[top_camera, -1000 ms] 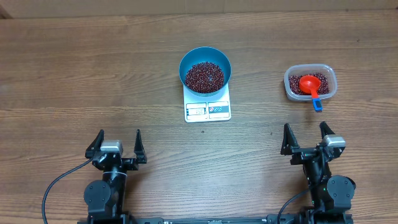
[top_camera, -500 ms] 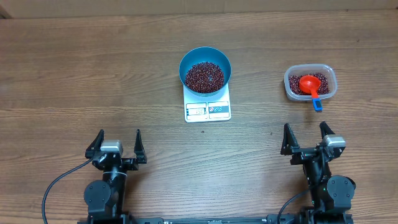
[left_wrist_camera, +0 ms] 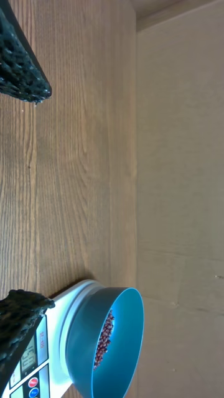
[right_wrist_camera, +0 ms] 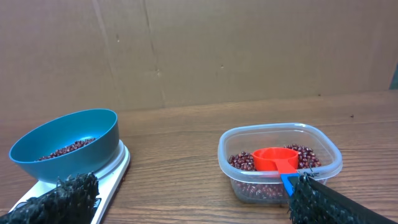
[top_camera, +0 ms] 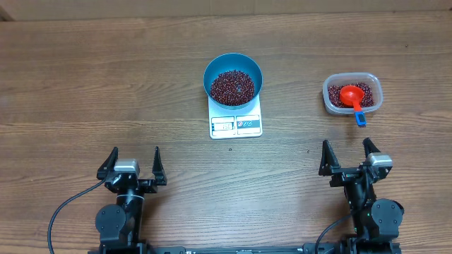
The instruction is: Scoop item into bowl and weigh 150g on scale
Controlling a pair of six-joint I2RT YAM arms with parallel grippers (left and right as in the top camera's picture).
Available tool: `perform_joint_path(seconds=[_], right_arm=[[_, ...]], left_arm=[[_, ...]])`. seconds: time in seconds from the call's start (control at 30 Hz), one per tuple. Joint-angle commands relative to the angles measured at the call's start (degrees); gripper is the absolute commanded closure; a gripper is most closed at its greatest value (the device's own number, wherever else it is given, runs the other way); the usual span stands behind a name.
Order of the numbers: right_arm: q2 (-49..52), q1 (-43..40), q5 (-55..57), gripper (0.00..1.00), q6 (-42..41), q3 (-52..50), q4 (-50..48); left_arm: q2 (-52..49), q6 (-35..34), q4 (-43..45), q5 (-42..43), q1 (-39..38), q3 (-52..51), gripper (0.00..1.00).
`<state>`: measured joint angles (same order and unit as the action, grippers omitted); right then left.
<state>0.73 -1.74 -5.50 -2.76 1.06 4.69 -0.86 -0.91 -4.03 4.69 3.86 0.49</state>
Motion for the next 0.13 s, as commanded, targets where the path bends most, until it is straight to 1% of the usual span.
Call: perform_joint_path(seconds=[0.0,0.1], right_arm=[[-0.59,0.5,0.76,0.0,-0.07,-0.61,-0.26],[-0.59,0.5,0.76,0.0,-0.07,-0.61,-0.26]], left_arm=[[0.61,0.72,-0.13,-0.2,0.35,-0.2,0.0],[0.61,0.72,-0.13,-0.2,0.35,-0.2,0.0]])
